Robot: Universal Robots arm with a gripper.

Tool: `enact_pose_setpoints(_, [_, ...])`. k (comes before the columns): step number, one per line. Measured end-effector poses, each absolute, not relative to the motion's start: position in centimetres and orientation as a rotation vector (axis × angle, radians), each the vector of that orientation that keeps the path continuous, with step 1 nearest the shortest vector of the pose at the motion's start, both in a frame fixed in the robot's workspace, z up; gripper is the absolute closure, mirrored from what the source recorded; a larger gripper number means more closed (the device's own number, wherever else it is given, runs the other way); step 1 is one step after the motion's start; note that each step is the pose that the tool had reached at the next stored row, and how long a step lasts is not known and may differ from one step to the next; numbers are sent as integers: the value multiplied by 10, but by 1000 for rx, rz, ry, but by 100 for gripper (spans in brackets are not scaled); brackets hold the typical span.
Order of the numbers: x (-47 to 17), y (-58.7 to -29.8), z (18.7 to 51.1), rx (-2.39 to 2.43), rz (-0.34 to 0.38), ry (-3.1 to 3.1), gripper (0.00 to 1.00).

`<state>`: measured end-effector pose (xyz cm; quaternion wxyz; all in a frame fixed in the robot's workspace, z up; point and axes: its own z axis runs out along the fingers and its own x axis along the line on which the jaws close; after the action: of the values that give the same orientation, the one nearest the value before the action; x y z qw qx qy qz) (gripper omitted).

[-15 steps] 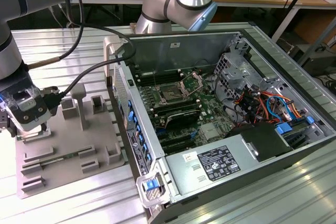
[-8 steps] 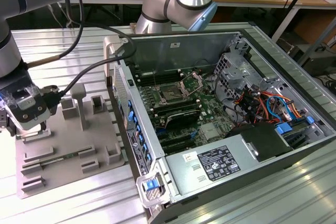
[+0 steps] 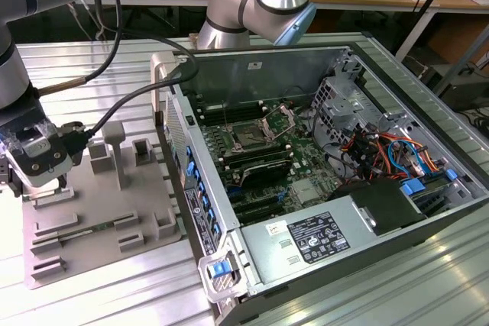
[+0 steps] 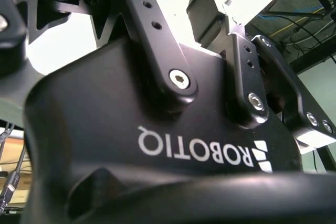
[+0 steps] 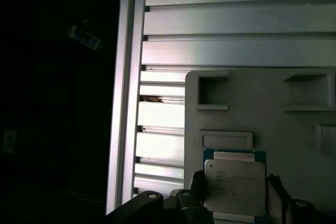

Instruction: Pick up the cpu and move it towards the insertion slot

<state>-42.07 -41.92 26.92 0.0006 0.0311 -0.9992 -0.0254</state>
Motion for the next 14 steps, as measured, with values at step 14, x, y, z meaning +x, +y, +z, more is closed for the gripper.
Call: enact_pose_setpoints(14, [-421, -419, 276, 98, -80, -3138, 45])
